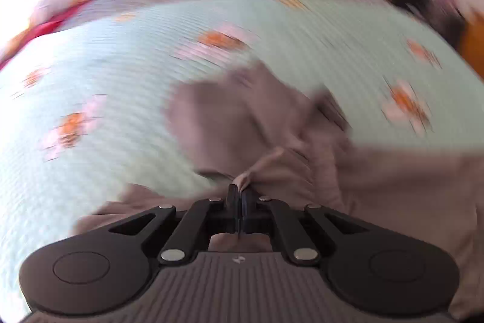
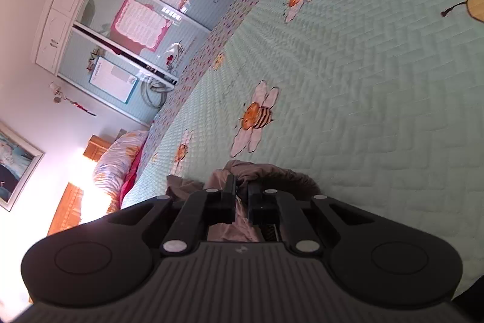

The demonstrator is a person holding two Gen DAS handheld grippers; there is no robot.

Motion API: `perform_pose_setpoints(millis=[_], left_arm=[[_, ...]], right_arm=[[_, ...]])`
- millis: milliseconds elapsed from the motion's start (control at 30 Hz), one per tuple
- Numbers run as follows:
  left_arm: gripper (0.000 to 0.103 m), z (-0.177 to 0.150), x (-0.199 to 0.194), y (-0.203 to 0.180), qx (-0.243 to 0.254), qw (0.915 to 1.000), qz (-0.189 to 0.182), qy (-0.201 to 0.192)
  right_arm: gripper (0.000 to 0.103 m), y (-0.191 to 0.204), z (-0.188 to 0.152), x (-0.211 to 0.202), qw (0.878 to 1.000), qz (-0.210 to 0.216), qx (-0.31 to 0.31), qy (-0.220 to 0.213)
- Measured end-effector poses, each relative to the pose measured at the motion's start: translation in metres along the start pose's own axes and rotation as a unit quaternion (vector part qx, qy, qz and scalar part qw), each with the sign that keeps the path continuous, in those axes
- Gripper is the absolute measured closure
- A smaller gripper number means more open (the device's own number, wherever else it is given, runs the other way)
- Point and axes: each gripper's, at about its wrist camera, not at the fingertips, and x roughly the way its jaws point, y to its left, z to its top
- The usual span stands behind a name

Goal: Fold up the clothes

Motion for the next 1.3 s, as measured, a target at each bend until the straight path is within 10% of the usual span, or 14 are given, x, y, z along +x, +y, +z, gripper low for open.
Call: perform_pose_setpoints(millis=[167, 267, 367, 567, 700, 900, 1000, 1300], left_arm=[[0.098, 0.031, -0.030, 0.082, -0.116, 0.9704, 0.209, -0.034], [0.080, 0.031, -0.032, 0.110, -0.161, 0.9539, 0.253, -0.014], [0.066, 0.028, -0.028, 0.103, -0.164, 0.9560, 0.243, -0.004], [0.047, 0.024, 0.011, 0.032, -0.096, 0.9920, 0.072, 0.039], [0.046, 0.023, 0.063, 0.018, -0.167, 0.9810, -0.025, 0.096], [0.052, 0.036, 0.118, 0.000, -0.167, 0.9765, -0.022, 0.134], [0.092, 0.041, 0.123, -0.006, -0.161, 0.9779, -0.026, 0.131], [0.095, 0.040, 0.010, 0.052, -0.180, 0.9822, 0.055, 0.009]], right_arm=[[0.095, -0.013, 0.001, 0.004, 1.000, -0.029, 0.013, -0.004], [0.095, -0.019, -0.004, 0.011, 0.999, -0.039, 0.018, 0.003], [0.095, -0.024, -0.007, 0.016, 0.999, -0.041, 0.024, 0.014], [0.092, -0.030, -0.007, 0.015, 0.998, -0.037, 0.033, 0.025], [0.092, -0.030, -0.004, 0.016, 0.998, -0.033, 0.036, 0.030], [0.092, -0.029, -0.004, 0.019, 0.998, -0.033, 0.031, 0.042], [0.092, -0.026, -0.005, 0.022, 0.998, -0.035, 0.020, 0.050], [0.091, -0.027, -0.014, 0.029, 0.997, -0.046, 0.007, 0.066]])
